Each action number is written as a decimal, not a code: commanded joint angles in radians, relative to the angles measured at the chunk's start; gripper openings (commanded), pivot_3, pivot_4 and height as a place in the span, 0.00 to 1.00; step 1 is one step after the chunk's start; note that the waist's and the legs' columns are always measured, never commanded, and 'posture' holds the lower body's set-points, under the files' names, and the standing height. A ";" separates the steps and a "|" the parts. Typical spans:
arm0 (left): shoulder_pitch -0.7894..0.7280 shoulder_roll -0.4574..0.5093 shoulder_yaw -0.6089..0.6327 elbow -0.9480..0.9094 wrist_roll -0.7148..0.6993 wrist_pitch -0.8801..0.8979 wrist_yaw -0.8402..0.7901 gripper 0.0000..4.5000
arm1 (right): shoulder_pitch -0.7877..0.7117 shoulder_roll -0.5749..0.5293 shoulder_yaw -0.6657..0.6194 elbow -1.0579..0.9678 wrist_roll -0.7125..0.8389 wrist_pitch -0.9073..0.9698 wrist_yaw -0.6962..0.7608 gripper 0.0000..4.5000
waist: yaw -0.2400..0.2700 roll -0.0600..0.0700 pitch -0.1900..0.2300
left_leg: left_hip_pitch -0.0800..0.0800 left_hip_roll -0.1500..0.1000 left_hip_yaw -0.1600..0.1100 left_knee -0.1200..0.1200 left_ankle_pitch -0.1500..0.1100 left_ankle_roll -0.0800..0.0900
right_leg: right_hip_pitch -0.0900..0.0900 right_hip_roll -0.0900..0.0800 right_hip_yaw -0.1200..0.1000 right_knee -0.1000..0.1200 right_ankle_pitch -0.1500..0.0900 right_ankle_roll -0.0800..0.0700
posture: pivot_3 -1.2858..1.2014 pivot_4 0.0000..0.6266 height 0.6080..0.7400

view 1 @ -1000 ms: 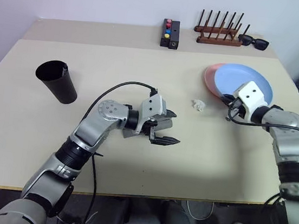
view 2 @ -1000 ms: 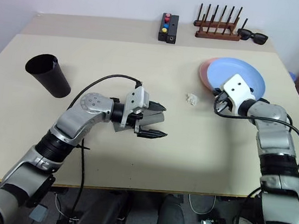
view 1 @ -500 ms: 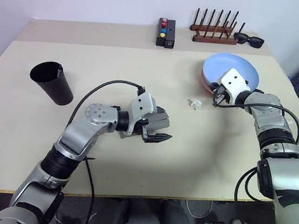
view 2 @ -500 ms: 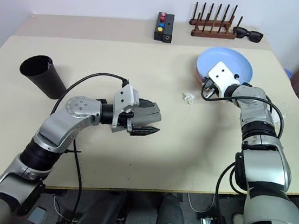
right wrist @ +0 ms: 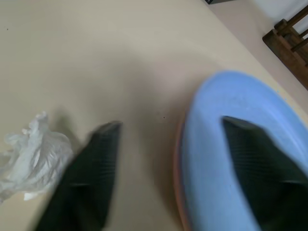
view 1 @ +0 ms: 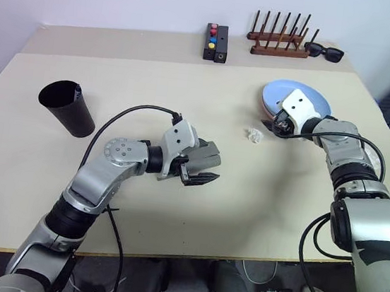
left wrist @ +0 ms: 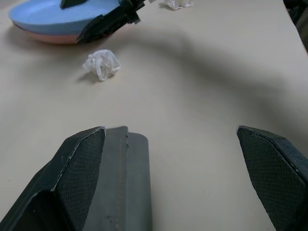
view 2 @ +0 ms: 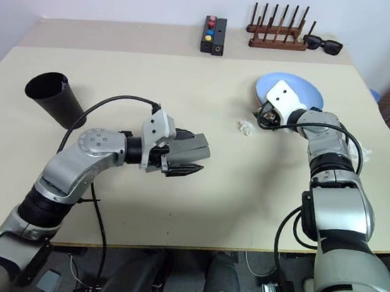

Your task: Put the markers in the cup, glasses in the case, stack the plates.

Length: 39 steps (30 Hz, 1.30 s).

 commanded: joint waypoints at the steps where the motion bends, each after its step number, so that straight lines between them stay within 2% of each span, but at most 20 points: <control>1: -0.012 0.000 0.012 -0.032 -0.015 -0.004 0.004 1.00 | -0.036 -0.018 -0.027 -0.015 0.013 -0.015 -0.007 0.99 | 0.000 0.000 0.000 | 0.000 0.000 0.000 0.000 0.000 0.000 | 0.000 0.000 0.000 0.000 0.000 0.000 | 0.52 0.24 1.00; 8: -0.029 -0.016 -0.004 -0.008 -0.018 -0.016 -0.008 1.00 | -0.046 -0.078 -0.110 -0.076 0.086 0.020 0.019 0.99 | 0.003 0.000 0.000 | 0.000 0.000 0.000 0.000 0.000 0.000 | 0.000 0.000 0.000 0.000 0.000 0.000 | 0.52 0.24 1.00; 12: -0.043 -0.029 -0.017 0.019 -0.014 -0.033 -0.024 1.00 | -0.040 -0.178 -0.147 -0.100 0.100 0.082 0.003 0.99 | 0.008 0.000 0.000 | 0.000 0.000 0.000 0.000 0.000 0.000 | 0.000 0.000 0.000 0.000 0.000 0.000 | 0.52 0.24 1.00; 23: -0.079 -0.063 -0.039 0.084 -0.023 -0.089 -0.088 1.00 | 0.113 -0.366 -0.161 -0.129 0.105 0.282 0.068 0.99 | 0.004 0.001 0.000 | 0.001 0.000 0.002 -0.003 0.000 0.000 | 0.000 0.000 0.001 -0.001 0.000 0.000 | 0.52 0.24 1.00; 32: -0.118 -0.092 -0.050 0.118 -0.028 -0.114 -0.133 1.00 | 0.203 -0.455 -0.182 -0.134 0.117 0.349 0.102 0.99 | 0.005 0.001 0.000 | 0.001 0.000 0.003 -0.003 0.000 0.000 | 0.000 0.000 0.001 -0.001 0.000 0.000 | 0.52 0.24 1.00; 39: -0.125 -0.092 -0.056 0.126 -0.024 -0.123 -0.155 1.00 | 0.266 -0.461 -0.202 -0.140 0.138 0.373 0.116 0.99 | 0.005 0.002 0.000 | 0.001 0.000 0.004 -0.003 0.000 0.000 | 0.000 0.000 0.002 -0.001 0.000 0.000 | 0.52 0.24 1.00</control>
